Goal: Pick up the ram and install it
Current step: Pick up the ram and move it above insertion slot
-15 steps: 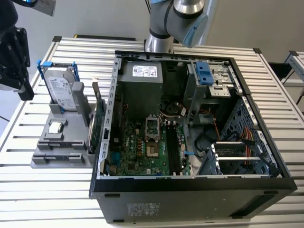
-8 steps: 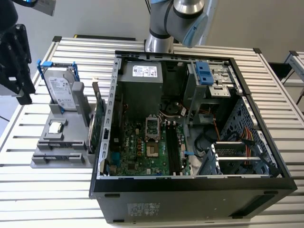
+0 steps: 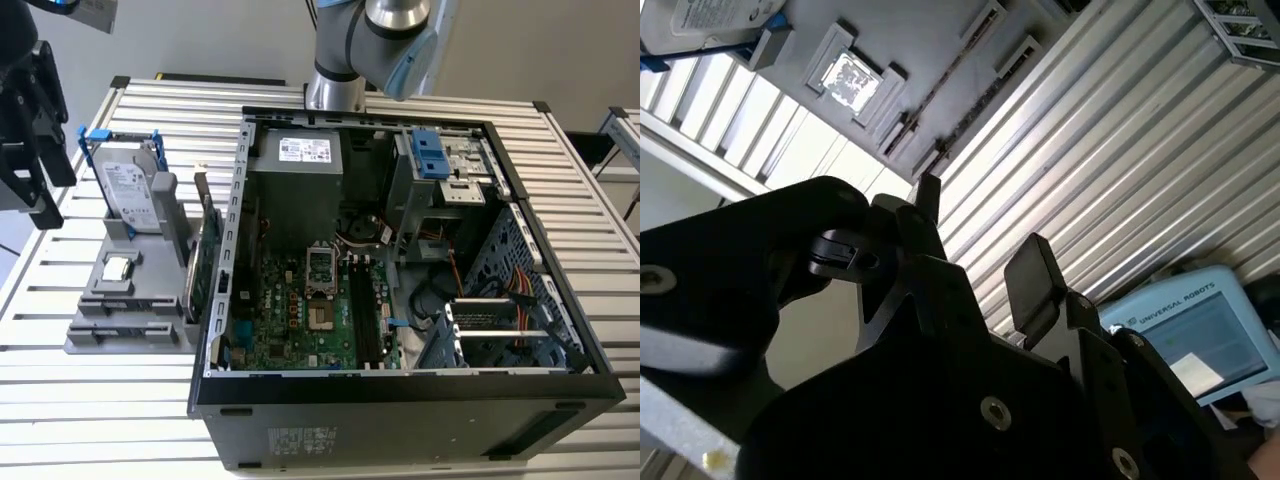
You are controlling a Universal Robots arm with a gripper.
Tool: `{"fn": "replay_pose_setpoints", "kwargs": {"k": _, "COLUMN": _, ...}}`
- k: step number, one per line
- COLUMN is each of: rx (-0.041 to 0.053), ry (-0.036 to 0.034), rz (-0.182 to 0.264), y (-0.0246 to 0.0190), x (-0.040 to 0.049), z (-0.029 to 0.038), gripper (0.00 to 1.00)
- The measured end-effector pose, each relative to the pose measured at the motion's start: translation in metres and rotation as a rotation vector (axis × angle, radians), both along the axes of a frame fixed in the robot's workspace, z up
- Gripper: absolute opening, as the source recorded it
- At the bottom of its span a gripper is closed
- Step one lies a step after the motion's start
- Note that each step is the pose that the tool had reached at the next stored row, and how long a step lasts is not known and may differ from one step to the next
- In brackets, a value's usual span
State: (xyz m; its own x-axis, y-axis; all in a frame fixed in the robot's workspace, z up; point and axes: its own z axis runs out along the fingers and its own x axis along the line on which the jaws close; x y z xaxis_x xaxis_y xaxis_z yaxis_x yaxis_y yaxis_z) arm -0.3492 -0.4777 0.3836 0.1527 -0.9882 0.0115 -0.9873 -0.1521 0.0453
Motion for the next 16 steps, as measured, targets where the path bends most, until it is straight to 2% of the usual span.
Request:
{"fn": "replay_pose_setpoints", "kwargs": {"k": 4, "rx": -0.0001, "ry": 0.0000, "rz": -0.003, "y": 0.0003, "x": 0.0000, "z": -0.0002, "gripper": 1.00}}
{"fn": "replay_pose_setpoints", "kwargs": {"k": 12, "rx": -0.0001, "ry": 0.0000, "rz": -0.065, "y": 0.0014, "x": 0.0000, "z": -0.0030, "gripper": 1.00}}
{"fn": "replay_pose_setpoints", "kwargs": {"k": 16, "rx": -0.0001, "ry": 0.0000, "rz": -0.077, "y": 0.0029, "x": 0.0000, "z": -0.0050, "gripper": 1.00}}
